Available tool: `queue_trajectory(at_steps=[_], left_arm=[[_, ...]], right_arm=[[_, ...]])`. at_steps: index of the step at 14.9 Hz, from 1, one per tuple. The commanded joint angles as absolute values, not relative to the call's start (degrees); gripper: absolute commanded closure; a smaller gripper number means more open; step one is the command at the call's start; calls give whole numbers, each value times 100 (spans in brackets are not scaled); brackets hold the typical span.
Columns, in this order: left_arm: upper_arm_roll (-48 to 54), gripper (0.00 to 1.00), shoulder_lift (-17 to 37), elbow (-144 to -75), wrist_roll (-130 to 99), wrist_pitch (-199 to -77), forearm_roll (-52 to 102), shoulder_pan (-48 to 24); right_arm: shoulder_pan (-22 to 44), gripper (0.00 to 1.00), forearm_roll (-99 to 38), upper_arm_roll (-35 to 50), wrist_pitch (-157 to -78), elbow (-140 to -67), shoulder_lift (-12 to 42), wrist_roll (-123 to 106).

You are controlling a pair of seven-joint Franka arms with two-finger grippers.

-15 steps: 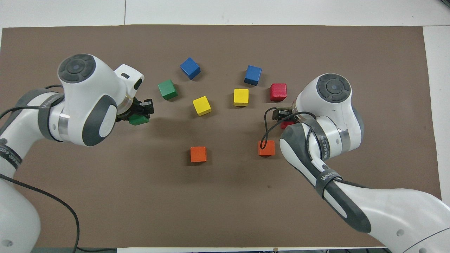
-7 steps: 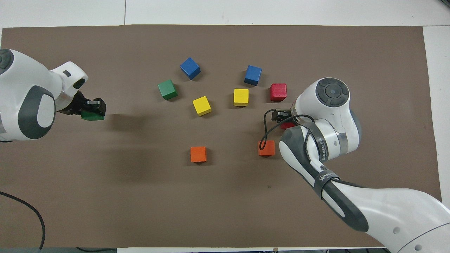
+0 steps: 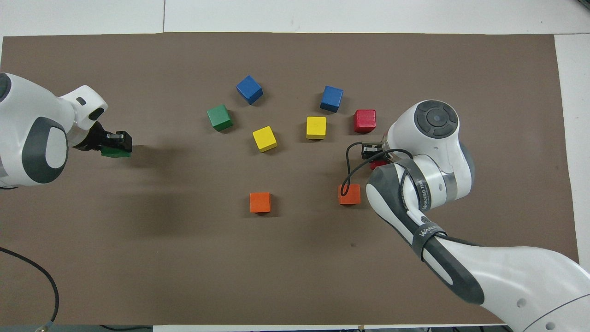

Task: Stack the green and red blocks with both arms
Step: 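Carry green outward with the left gripper while the right gripper carries red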

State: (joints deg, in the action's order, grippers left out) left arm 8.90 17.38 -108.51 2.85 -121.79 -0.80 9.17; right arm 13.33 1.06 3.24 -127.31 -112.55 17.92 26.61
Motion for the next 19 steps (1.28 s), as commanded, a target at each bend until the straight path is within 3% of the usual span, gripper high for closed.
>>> queue_trajectory(at_steps=[1,7,11,19], left_arm=[[932,100,1722,-11004,413,-12401,-114,1011],[923,100,1828,-11162,422,-12647,-114,1020],[871,100,1828,-11162,378,-12665,-114,1072],[853,100,1837,-11293,-9,-12796,-114,1064]], right_arm=[[1214,100,0,343,-12096,-10672,1723,2515],[151,100,88,290,-12006,-10389,1670,90],[-429,100,334,290,-12015,-10608,1574,-446],[-712,100,334,290,-12489,-11425,1336,-703]])
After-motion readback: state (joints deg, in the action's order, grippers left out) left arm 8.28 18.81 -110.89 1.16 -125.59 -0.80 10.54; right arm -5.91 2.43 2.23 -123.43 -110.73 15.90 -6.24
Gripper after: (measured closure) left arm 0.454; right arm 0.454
